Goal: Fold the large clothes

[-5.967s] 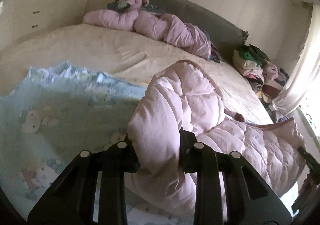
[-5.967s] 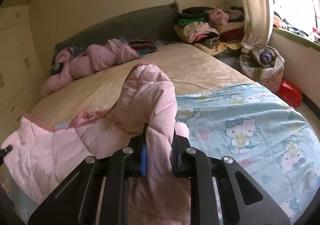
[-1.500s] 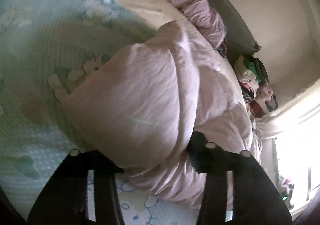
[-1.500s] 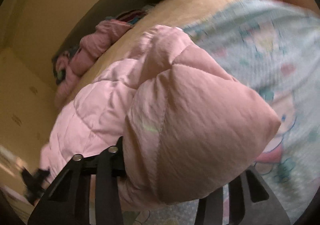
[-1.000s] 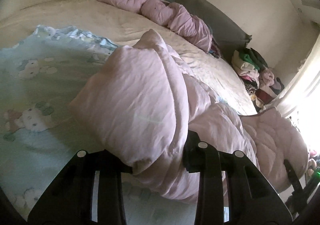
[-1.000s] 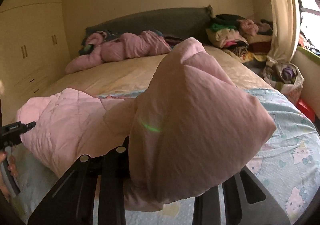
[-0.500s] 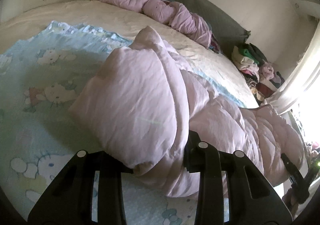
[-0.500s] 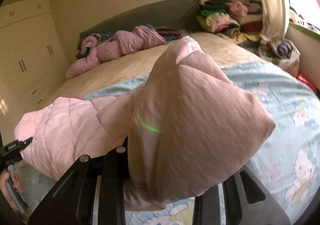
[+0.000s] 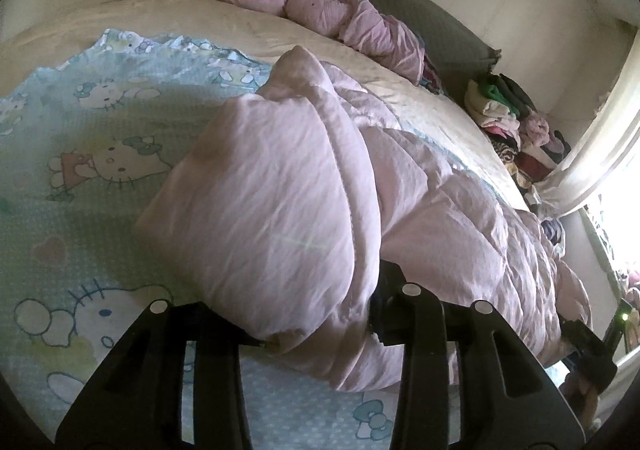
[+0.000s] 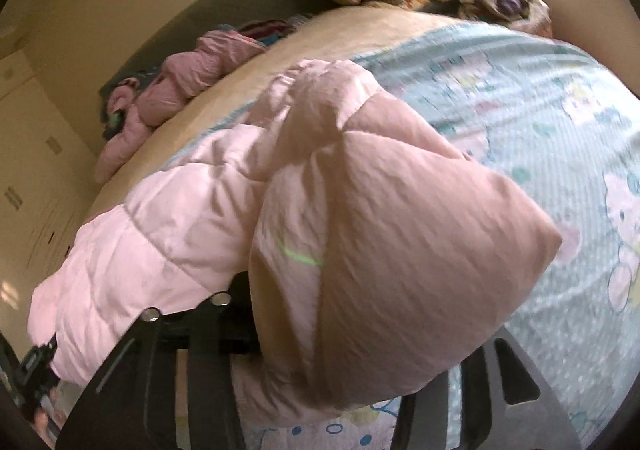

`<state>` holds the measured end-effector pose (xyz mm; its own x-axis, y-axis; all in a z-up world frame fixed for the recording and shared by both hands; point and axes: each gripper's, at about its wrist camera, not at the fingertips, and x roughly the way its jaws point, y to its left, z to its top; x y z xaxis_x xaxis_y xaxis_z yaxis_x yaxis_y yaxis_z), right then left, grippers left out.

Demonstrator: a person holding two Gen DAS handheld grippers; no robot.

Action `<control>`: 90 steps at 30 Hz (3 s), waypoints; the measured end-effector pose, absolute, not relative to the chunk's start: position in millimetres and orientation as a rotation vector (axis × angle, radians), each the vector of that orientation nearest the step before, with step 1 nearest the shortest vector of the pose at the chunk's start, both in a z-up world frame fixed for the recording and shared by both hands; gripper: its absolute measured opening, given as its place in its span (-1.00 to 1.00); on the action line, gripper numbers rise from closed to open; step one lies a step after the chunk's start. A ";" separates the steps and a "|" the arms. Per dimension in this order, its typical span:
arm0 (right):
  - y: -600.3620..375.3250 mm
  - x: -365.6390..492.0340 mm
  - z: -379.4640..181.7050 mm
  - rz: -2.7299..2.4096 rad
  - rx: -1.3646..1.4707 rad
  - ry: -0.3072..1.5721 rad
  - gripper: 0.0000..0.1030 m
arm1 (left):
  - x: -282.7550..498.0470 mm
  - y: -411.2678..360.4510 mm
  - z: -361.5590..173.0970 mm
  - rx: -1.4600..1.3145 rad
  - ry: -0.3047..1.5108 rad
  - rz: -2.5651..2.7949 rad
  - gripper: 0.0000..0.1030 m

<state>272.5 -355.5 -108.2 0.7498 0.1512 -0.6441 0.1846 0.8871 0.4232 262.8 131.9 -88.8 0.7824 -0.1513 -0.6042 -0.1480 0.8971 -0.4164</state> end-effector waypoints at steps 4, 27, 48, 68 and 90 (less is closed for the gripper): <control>-363.1 271.0 -116.3 -0.049 0.561 0.763 0.26 | 262.5 134.0 -92.3 -0.474 0.679 -0.016 -0.41; -330.9 150.4 -27.5 0.006 0.304 0.579 0.91 | 234.9 146.3 -78.6 -0.455 0.702 0.016 0.82; -274.8 55.9 19.0 0.196 0.161 0.483 0.91 | 97.7 82.4 9.5 -0.220 0.539 -0.076 0.82; -286.2 6.0 -25.4 0.174 0.173 0.599 0.91 | 45.5 38.3 -17.8 -0.103 0.620 -0.059 0.82; -286.6 0.8 -28.1 0.178 0.186 0.607 0.91 | 42.1 37.9 -18.8 -0.100 0.627 -0.060 0.82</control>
